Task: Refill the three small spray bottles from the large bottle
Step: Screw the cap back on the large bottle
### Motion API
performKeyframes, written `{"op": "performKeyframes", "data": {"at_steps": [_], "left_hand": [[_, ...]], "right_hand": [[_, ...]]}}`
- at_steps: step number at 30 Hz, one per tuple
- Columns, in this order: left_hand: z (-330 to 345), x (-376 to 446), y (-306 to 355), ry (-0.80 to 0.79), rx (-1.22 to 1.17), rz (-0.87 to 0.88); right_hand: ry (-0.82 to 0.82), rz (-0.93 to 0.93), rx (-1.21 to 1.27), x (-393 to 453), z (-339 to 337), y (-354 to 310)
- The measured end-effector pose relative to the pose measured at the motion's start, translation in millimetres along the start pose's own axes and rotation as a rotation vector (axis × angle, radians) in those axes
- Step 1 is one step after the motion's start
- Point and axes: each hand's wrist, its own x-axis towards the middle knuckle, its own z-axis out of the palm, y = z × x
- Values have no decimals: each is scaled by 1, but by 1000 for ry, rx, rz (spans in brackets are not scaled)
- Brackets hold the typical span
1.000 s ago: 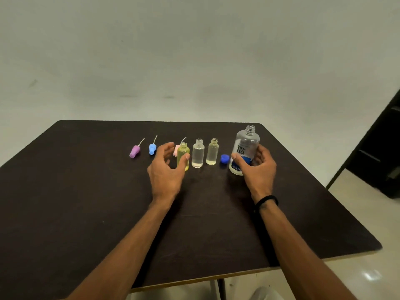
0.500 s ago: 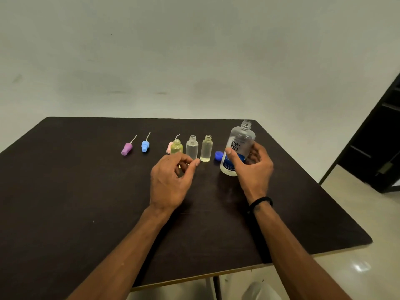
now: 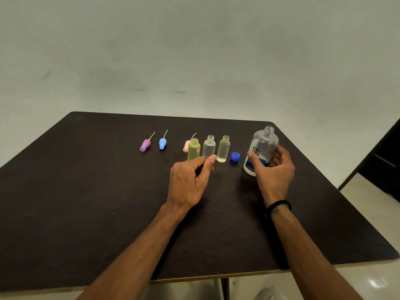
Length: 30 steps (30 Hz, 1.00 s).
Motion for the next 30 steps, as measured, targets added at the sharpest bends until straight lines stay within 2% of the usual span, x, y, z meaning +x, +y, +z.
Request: {"op": "performKeyframes", "data": {"at_steps": [5, 12, 15, 18, 24, 26, 30], "left_hand": [[1, 0, 3, -21, -26, -4], [0, 0, 11, -332, -158, -97], [-2, 0, 13, -347, -216, -163], [-2, 1, 11, -364, -198, -215], [-2, 2, 8, -283, -249, -316], [-3, 4, 7, -269, -272, -344], [-5, 5, 8, -250, -331, -356]], "right_hand": [[-96, -14, 57, -12, 0, -17], [-375, -77, 178, -36, 6, -34], [-459, -98, 222, -37, 6, -36], [-467, -96, 267, -33, 5, -32], [-63, 107, 131, 2, 20, 0], [-73, 106, -7, 12, 19, 7], [-335, -61, -382, 19, 24, 10]]}}
